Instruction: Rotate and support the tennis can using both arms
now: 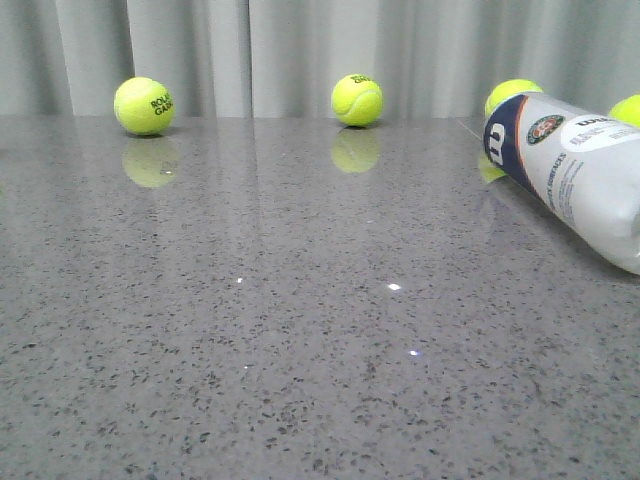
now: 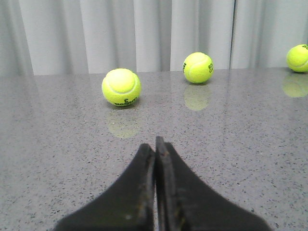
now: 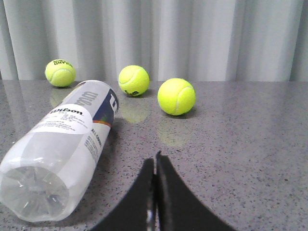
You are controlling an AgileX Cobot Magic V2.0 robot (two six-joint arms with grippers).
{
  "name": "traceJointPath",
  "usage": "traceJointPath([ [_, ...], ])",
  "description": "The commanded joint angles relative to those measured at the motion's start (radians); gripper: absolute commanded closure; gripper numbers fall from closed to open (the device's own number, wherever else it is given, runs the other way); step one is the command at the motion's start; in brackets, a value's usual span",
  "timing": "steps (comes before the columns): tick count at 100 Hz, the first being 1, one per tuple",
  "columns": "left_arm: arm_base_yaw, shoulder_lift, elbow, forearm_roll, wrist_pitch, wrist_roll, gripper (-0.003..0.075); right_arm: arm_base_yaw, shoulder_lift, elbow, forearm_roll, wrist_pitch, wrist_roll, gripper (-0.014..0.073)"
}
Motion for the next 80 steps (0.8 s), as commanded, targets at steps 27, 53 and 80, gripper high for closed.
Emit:
traceJointPath([
  [27, -0.002, -0.031, 0.045, -0.009, -0.076, -0.001, 0.0739, -0.001, -0.017, 0.003, -0.001, -0.079, -0.007, 0.0655],
  [53, -0.002, -0.031, 0.045, -0.009, -0.076, -0.001, 0.0739, -0.001, -0.017, 0.003, -0.001, -0.079, -0.007, 0.0655],
  [80, -0.002, -0.031, 0.045, -0.009, -0.076, -0.001, 0.0739, -0.001, -0.017, 0.001, -0.003, -0.099, -0.007, 0.0655],
])
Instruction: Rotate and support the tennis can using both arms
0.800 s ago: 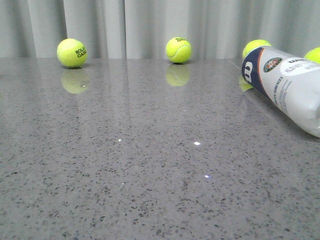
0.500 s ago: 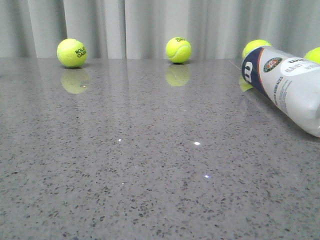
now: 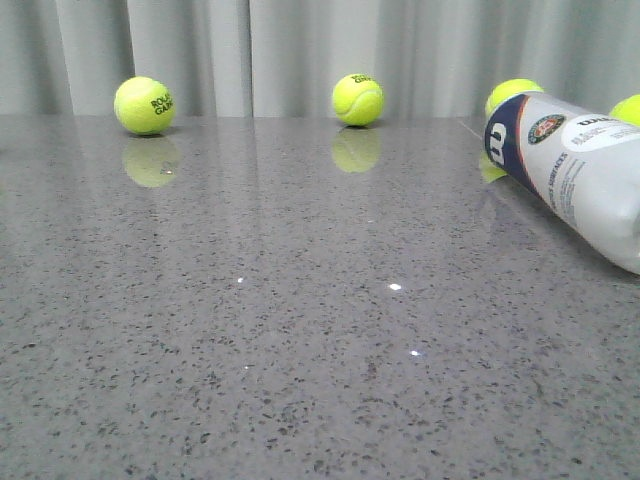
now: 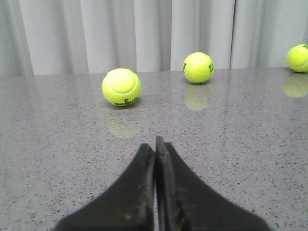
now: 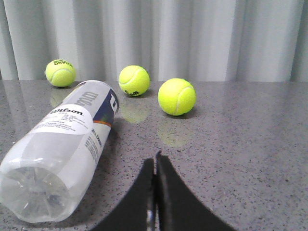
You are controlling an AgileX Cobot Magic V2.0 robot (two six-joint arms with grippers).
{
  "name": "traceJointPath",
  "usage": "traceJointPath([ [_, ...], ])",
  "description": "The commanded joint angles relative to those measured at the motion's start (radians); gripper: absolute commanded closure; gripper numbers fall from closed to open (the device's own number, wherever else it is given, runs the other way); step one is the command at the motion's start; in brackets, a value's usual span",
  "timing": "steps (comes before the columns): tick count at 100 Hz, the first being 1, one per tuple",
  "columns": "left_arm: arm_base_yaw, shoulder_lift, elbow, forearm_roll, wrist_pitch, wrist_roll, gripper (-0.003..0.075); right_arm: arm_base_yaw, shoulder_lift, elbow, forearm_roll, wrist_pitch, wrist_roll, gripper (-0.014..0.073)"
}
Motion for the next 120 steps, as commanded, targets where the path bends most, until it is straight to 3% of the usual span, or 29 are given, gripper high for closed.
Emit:
traceJointPath([
  [1, -0.002, -0.031, 0.045, -0.009, -0.076, -0.001, 0.0739, -0.001, -0.017, 0.001, -0.003, -0.096, -0.007, 0.0655],
  [28, -0.002, -0.031, 0.045, -0.009, -0.076, -0.001, 0.0739, -0.001, 0.054, -0.136, -0.004, 0.142, -0.007, 0.0655],
  [70, -0.002, -0.031, 0.045, -0.009, -0.076, -0.001, 0.0739, -0.001, 0.453, -0.554, 0.013, 0.650, -0.005, 0.0632],
  [79, -0.002, -0.031, 0.045, -0.009, -0.076, -0.001, 0.0739, -0.001, 0.533, -0.644, 0.013, 0.719, -0.005, 0.0509],
  [98, -0.002, -0.031, 0.045, -0.009, -0.076, -0.001, 0.0739, -0.001, 0.656, -0.804, 0.014, 0.817, -0.028, 0.0029],
  [105, -0.002, -0.031, 0.045, -0.009, -0.076, -0.001, 0.0739, -0.001, 0.695, -0.861, 0.027, 0.843, -0.034, -0.0044],
  [120, -0.002, -0.031, 0.045, -0.009, -0.076, -0.001, 0.0739, -0.001, 0.798, -0.994, 0.146, 0.919, -0.034, -0.0048],
])
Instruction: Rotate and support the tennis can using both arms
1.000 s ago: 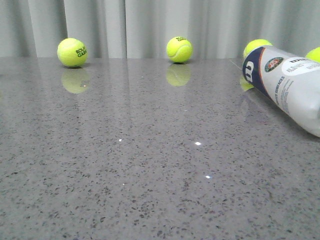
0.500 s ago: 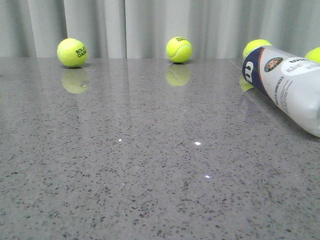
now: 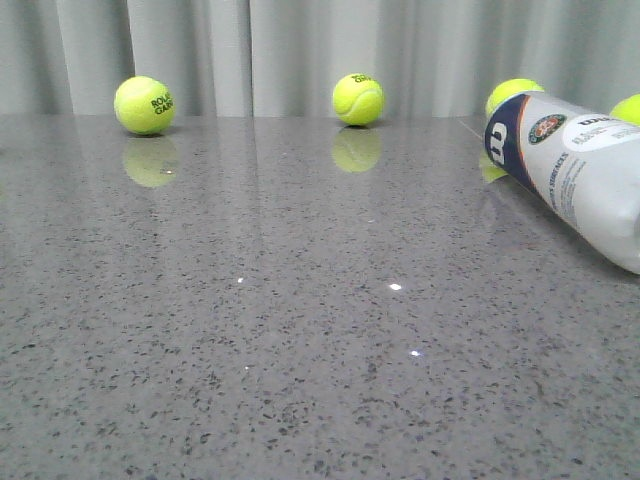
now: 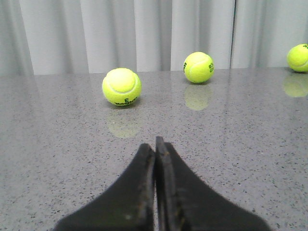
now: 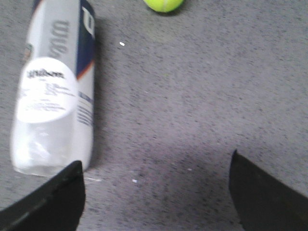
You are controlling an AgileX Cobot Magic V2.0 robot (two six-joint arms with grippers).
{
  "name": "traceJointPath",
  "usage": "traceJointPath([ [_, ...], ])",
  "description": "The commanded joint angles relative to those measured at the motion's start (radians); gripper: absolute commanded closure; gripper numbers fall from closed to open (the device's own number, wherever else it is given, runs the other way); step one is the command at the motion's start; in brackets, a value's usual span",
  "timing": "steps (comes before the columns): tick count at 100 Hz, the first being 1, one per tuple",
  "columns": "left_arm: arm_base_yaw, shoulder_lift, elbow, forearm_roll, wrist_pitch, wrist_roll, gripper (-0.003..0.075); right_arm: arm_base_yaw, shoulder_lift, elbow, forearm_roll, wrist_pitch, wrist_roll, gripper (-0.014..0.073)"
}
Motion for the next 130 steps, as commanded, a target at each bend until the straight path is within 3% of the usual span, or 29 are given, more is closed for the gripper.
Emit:
traceJointPath([
  [1, -0.002, -0.031, 0.045, -0.009, -0.076, -0.001, 0.0739, -0.001, 0.066, -0.103, 0.078, 0.000, -0.012, -0.0048],
  [26, -0.002, -0.031, 0.045, -0.009, -0.076, -0.001, 0.0739, 0.006, 0.338, -0.291, 0.259, 0.151, -0.012, -0.0048],
  [42, -0.002, -0.031, 0.045, -0.009, -0.076, -0.001, 0.0739, 0.044, 0.500, -0.386, 0.277, 0.203, -0.012, -0.0048],
  [65, -0.002, -0.031, 0.045, -0.009, -0.076, -0.001, 0.0739, 0.074, 0.702, -0.475, 0.285, 0.210, -0.012, -0.0048],
  [99, -0.002, -0.031, 0.045, -0.009, -0.076, -0.001, 0.0739, 0.074, 0.841, -0.487, 0.341, 0.175, -0.012, -0.0034],
  [115, -0.002, -0.031, 0.045, -0.009, -0.076, -0.001, 0.0739, 0.074, 0.859, -0.487, 0.340, 0.163, -0.014, 0.0064],
  [130, -0.002, -0.031, 0.045, -0.009, -0.076, -0.001, 0.0739, 0.074, 0.859, -0.487, 0.340, 0.170, -0.021, 0.0323],
])
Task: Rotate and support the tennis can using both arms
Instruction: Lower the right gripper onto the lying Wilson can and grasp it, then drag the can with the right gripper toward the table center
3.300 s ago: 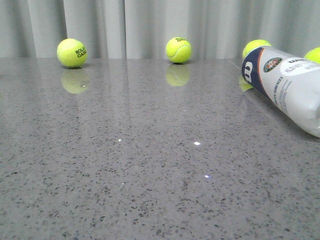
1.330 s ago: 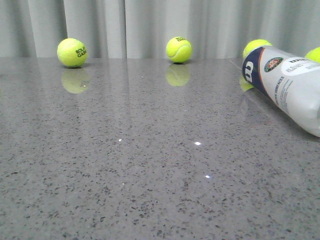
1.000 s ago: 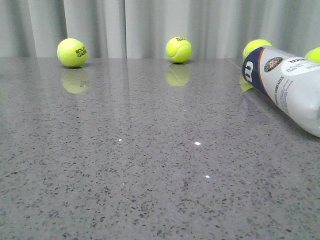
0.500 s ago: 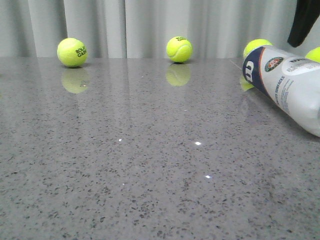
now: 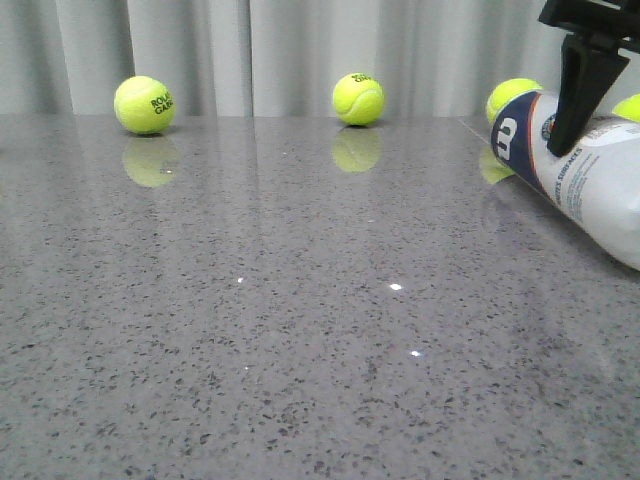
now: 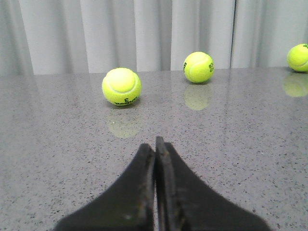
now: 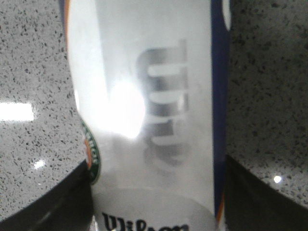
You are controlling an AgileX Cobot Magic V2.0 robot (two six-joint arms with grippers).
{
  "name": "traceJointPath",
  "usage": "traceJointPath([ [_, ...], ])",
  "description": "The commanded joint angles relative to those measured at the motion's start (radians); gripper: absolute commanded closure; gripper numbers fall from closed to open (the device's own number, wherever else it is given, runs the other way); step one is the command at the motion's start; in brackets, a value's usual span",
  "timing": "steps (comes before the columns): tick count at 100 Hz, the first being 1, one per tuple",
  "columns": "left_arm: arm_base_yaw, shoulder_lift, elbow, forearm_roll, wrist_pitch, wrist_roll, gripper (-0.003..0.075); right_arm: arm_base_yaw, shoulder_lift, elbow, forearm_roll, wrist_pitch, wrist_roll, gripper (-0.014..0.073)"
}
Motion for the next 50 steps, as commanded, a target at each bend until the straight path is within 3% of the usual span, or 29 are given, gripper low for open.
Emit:
traceJointPath([
  [1, -0.002, -0.031, 0.045, -0.009, -0.076, -0.001, 0.0739, 0.001, -0.036, -0.034, 0.018, -0.014, -0.017, 0.0335],
  [9, -0.002, -0.031, 0.045, -0.009, -0.076, -0.001, 0.0739, 0.001, -0.036, -0.044, 0.018, -0.005, -0.033, 0.0433],
  [21, -0.002, -0.031, 0.045, -0.009, -0.076, -0.001, 0.0739, 0.021, -0.036, -0.102, 0.011, 0.031, -0.116, 0.0449],
  [50, -0.002, -0.031, 0.045, -0.009, -0.076, -0.001, 0.0739, 0.216, -0.036, -0.212, -0.113, -0.002, -0.665, 0.0449],
])
